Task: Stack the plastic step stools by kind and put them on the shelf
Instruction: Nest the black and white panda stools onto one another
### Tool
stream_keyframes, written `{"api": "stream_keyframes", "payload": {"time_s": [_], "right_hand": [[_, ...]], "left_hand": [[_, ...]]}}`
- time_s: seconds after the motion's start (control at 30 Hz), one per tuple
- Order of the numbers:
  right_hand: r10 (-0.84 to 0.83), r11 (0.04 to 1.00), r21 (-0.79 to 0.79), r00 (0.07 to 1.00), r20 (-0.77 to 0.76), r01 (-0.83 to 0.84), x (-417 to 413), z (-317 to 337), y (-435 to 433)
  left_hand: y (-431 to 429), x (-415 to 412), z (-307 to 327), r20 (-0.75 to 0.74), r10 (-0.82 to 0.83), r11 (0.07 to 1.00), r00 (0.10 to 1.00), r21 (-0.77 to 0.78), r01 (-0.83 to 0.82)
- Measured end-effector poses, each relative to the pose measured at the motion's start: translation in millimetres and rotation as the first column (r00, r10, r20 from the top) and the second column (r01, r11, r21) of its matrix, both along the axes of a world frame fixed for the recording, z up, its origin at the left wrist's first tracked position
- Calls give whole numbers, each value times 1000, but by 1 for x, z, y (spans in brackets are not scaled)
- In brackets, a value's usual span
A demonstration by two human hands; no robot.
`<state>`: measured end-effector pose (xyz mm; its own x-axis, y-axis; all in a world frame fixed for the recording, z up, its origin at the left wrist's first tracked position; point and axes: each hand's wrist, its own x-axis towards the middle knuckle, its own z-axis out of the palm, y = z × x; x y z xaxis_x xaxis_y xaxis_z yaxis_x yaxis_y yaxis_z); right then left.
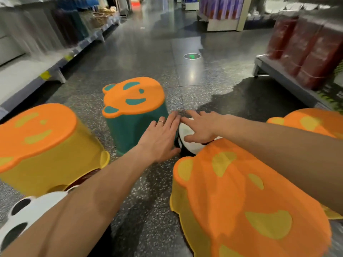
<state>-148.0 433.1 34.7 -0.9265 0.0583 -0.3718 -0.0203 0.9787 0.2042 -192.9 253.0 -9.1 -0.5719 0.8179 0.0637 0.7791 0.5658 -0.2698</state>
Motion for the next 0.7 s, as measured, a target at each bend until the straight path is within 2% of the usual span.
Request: {"api": "stream_keyframes", "payload": {"time_s": [0.13,0.27,0.4,0.53,0.7], "right_hand": [[-254,956,-127,962,100,265,-12,-14,40],[-365,910,-121,904,224,397,-19,-41,68],[-371,883,-165,870,325,438,-29,-52,79],[-312,893,-248,914,257,375,-37,-57,89],[-244,869,-385,946,214,311,-29,-62,87]], "left_hand": [[33,-26,-26,80,-67,994,994,-78,74],[60,-37,-61,122,-210,960,970,-161,228],[72,-34,-84,150,-303,953,941,43,300],[72,-31,-96,163,-362,920,918,218,325],[59,-36,-96,169,-433,869,885,341,360]]}}
